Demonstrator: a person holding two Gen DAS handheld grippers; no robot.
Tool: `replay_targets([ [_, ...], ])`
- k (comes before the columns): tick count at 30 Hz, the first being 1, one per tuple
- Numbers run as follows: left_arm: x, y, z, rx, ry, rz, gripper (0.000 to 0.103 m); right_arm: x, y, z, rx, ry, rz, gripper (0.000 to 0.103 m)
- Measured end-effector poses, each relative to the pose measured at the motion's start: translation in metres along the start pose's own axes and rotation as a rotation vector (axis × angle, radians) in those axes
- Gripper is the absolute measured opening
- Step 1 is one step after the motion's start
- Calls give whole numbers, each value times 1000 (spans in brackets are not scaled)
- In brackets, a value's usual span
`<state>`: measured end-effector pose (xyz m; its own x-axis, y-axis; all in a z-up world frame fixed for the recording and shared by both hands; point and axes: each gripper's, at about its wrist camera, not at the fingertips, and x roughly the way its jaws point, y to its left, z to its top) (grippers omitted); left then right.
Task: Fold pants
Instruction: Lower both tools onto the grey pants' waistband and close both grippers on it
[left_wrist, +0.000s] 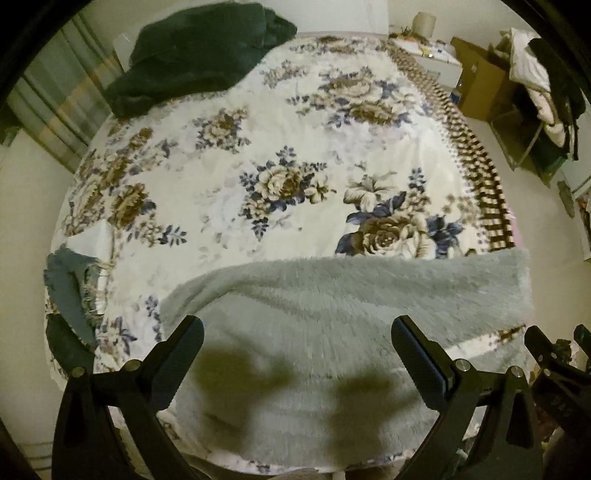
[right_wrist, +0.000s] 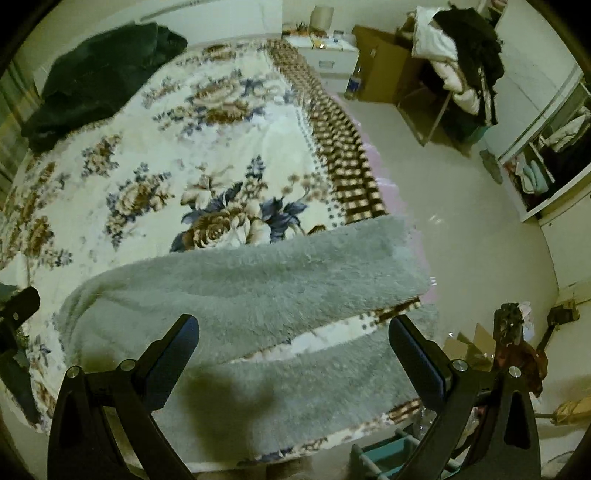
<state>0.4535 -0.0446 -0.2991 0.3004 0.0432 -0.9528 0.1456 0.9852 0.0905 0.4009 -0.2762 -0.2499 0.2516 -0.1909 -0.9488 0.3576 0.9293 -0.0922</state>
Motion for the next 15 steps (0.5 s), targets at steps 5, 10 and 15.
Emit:
replay_targets([
  [5,70,-2,19,-15,58,23,103,80,10,17,-39,46,-31,103],
  [10,131,-11,26,-10,102,42,103,163,11,29,-103,113,-44,103],
  [15,181,-26,25,1,139,58,103,240,16,35,-200,188,-55,103],
])
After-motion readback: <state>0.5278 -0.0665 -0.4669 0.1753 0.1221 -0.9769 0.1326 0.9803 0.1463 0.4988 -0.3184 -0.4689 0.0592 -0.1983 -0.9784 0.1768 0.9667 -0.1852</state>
